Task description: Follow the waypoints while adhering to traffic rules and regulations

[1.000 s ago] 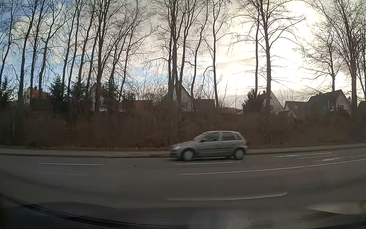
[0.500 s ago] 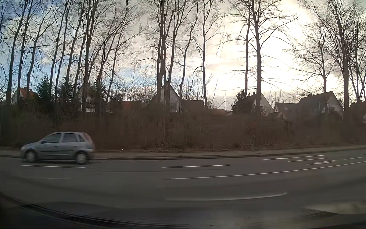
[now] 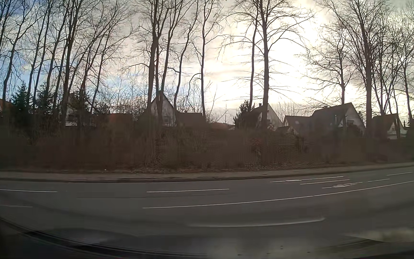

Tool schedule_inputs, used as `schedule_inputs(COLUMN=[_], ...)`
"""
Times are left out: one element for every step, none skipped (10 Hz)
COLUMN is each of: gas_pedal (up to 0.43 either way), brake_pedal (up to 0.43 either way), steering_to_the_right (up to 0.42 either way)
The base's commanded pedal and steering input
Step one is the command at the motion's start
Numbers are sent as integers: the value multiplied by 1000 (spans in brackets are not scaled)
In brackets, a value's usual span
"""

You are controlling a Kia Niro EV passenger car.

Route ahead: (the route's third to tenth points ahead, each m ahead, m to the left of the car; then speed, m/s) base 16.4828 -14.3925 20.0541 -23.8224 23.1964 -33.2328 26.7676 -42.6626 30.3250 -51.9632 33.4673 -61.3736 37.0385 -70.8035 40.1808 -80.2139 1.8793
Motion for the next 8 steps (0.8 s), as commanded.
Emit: schedule_inputs(gas_pedal=[358,370,370,370,370,370,370,370], brake_pedal=[0,0,0,0,0,0,0,0], steering_to_the_right=[587,586,580,571,563,556,556,555])
